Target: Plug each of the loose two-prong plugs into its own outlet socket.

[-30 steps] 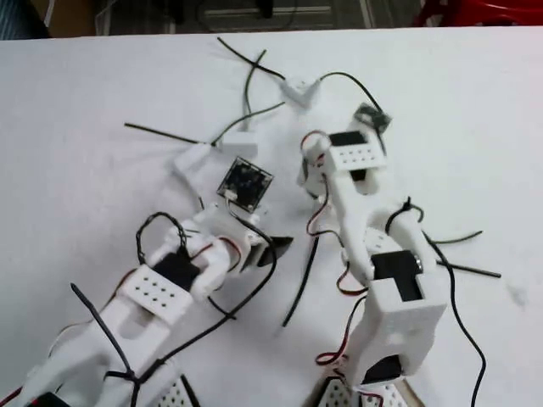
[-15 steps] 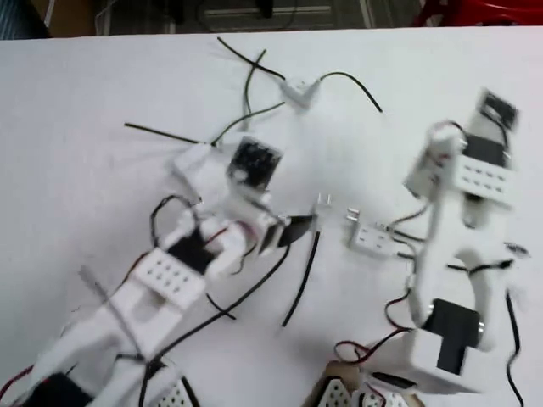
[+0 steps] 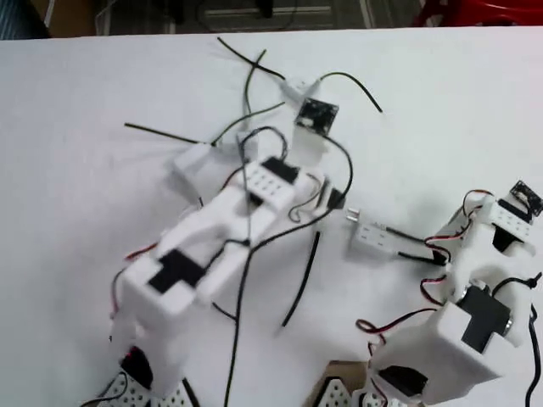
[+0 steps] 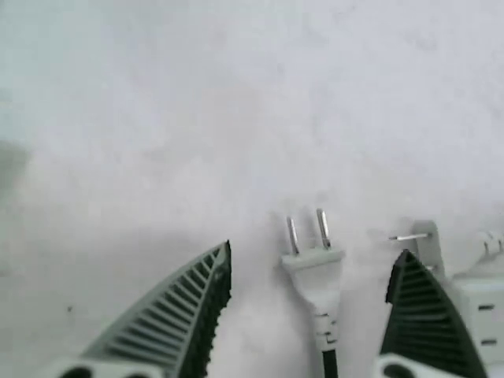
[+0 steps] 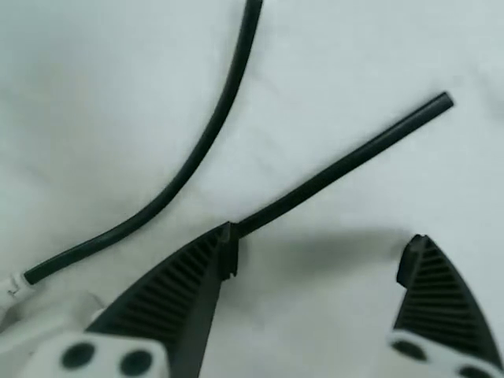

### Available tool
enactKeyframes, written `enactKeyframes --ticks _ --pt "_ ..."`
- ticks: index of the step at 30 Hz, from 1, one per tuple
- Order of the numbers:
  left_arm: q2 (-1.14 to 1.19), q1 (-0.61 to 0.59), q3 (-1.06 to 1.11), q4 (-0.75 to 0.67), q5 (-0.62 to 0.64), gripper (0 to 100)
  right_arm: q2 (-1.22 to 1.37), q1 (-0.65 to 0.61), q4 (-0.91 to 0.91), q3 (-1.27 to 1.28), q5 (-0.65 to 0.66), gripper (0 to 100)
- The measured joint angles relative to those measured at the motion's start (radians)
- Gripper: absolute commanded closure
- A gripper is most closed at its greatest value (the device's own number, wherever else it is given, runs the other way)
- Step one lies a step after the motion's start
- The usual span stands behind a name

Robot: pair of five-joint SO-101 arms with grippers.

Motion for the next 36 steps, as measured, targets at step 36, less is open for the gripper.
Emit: enactKeyframes --ticks 36 --pt "0.368 0.083 -0.572 0.454 0.276 76 0.008 0.000 -0.002 0.000 0.000 67.2"
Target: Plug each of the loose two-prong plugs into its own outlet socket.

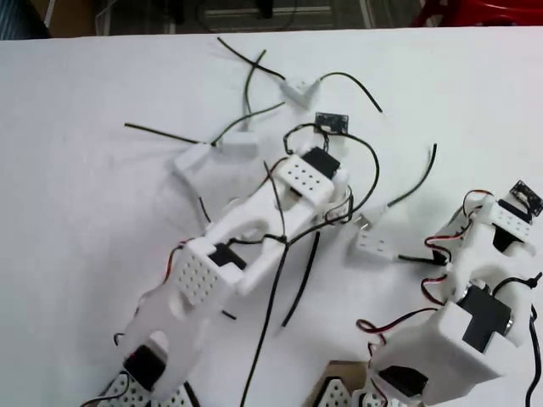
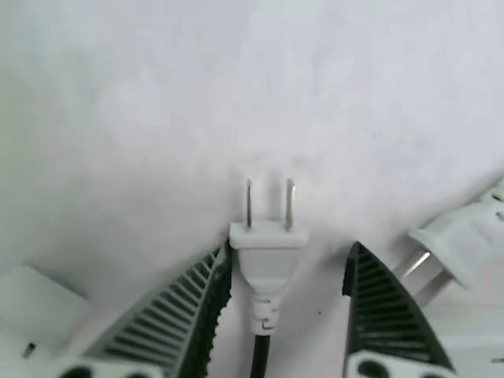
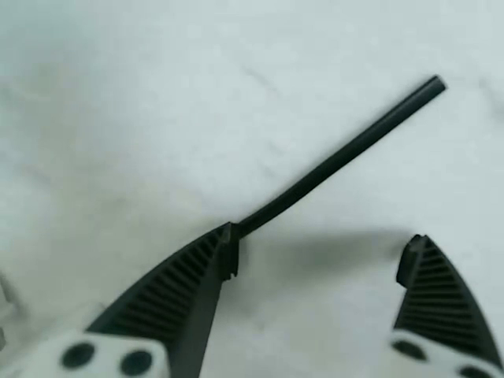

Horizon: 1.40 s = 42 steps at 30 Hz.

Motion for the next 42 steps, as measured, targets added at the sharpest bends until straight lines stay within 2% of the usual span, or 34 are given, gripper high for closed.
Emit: enactKeyframes --ticks 11,18,28,33,42 --pt "0.003 -0.025 0.000 -0.012 0.002 77 0.000 0.000 0.000 0.000 0.000 67.2" --pt "0.003 -0.025 0.000 -0.015 0.002 91 0.000 0.000 0.000 0.000 0.000 67.2" --pt "0.003 -0.025 -0.005 -0.009 0.002 92 0.000 0.000 0.000 0.000 0.000 67.2" --pt "0.003 -0.025 -0.005 -0.008 -0.002 98 0.000 0.000 0.000 0.000 0.000 67.2" --pt "0.005 -0.008 -0.068 0.014 -0.215 98 0.000 -0.005 0.000 0.000 0.002 67.2"
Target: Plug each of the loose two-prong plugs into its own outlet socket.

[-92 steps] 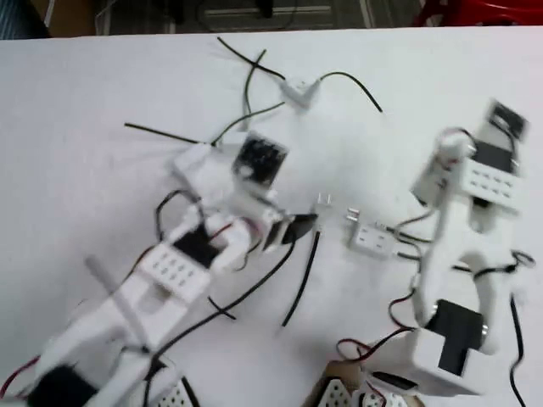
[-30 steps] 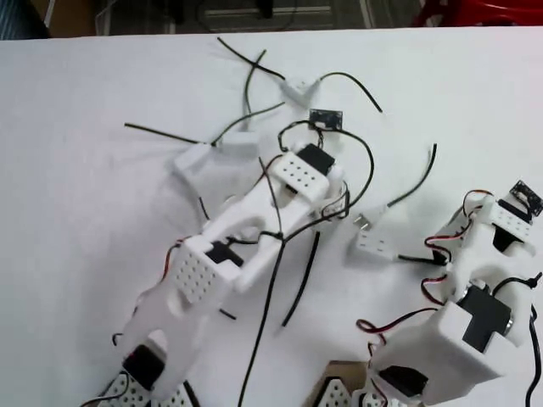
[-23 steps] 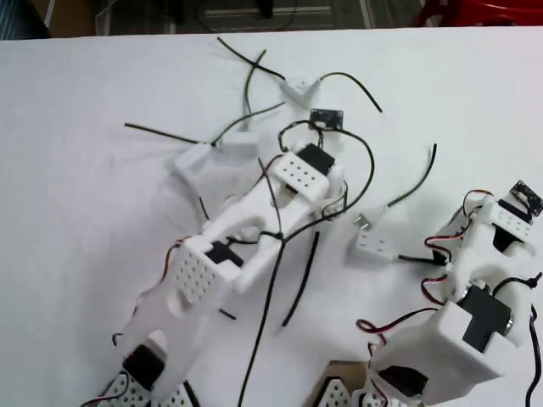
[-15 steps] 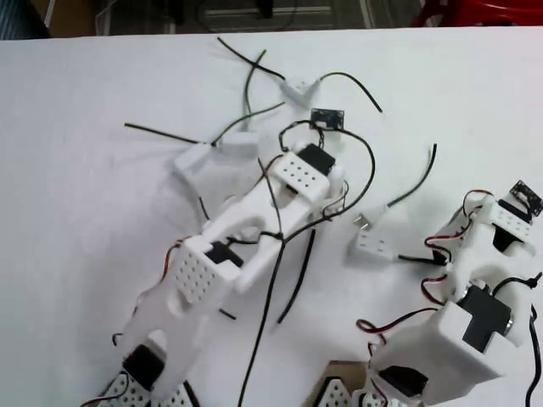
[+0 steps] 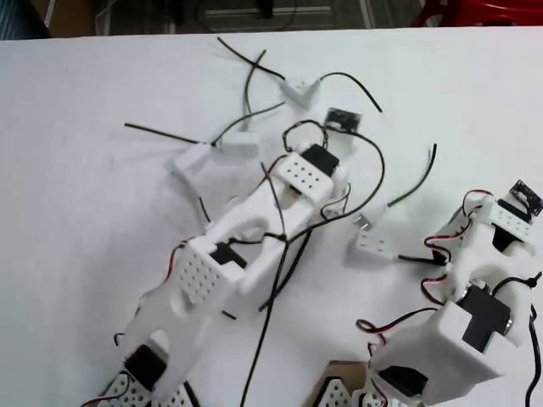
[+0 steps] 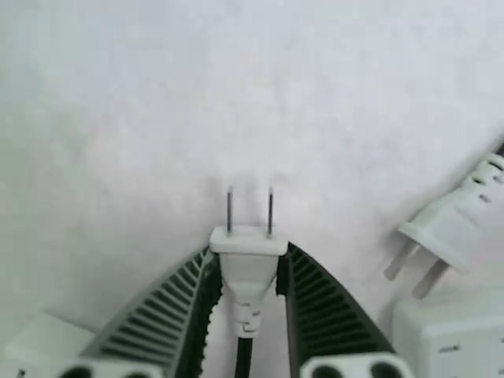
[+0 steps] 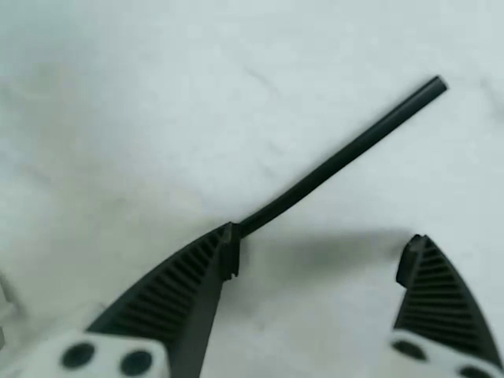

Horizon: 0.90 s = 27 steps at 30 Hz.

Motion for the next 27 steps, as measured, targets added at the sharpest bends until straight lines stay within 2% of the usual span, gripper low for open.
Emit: enactKeyframes --ticks 6,13,21,27 --pt "-0.011 0.002 -0.133 0.150 -0.058 98 0.000 0.000 -0.006 0.000 0.000 67.2" --pt "-0.146 -0.031 -0.252 0.304 -0.140 98 0.000 -0.002 -0.017 0.005 0.000 67.2" --pt "-0.319 -0.074 -0.347 0.391 -0.150 98 0.000 -0.002 -0.017 0.005 0.000 67.2" --pt "-0.453 -0.061 -0.354 0.402 -0.150 98 0.000 -0.002 -0.017 0.005 0.000 67.2"
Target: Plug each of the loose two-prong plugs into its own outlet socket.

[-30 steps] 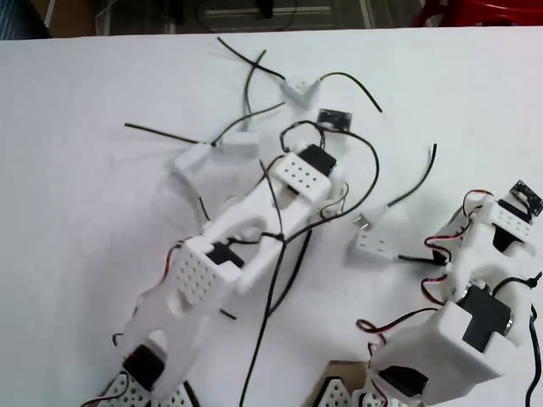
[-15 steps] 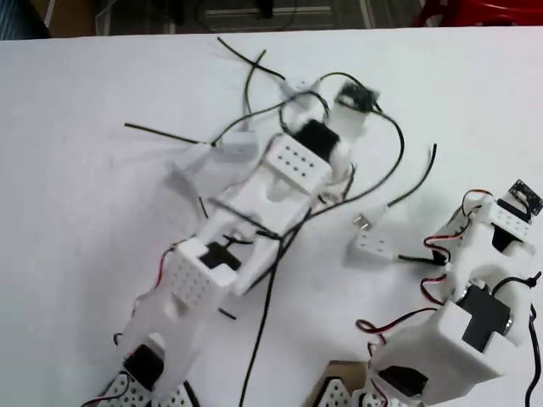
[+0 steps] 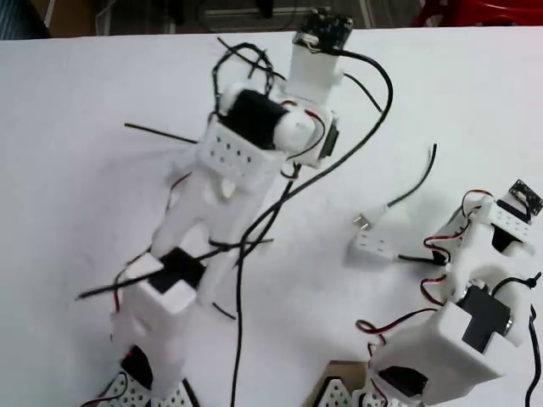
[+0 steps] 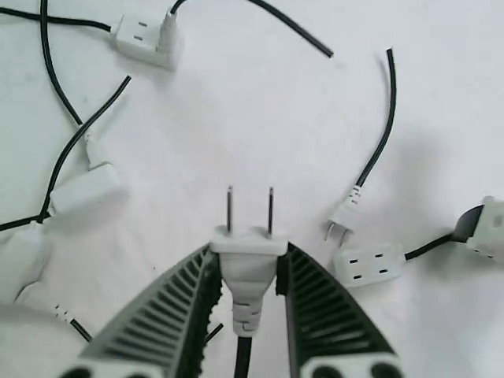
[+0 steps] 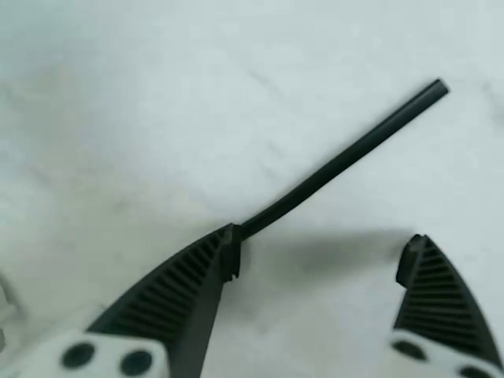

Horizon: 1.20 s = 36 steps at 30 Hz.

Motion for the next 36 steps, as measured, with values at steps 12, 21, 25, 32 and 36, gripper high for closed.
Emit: enactKeyframes --ticks 12,21,25,32,36 --pt "-0.181 0.115 0.005 0.029 -0.002 98 0.000 0.000 -0.002 0.000 0.000 67.2" --pt "-0.493 0.114 0.183 0.029 -0.002 98 0.000 -0.008 -0.002 0.000 0.000 67.2" --pt "-0.692 0.112 0.341 -0.044 -0.002 98 0.000 -0.008 -0.002 0.000 0.000 67.2" --pt "-1.115 0.034 0.895 -0.425 -0.002 98 0.000 -0.008 -0.002 0.000 0.000 67.2" --pt "-1.372 0.005 1.303 -0.744 -0.003 98 0.000 -0.008 -0.002 0.000 0.000 67.2"
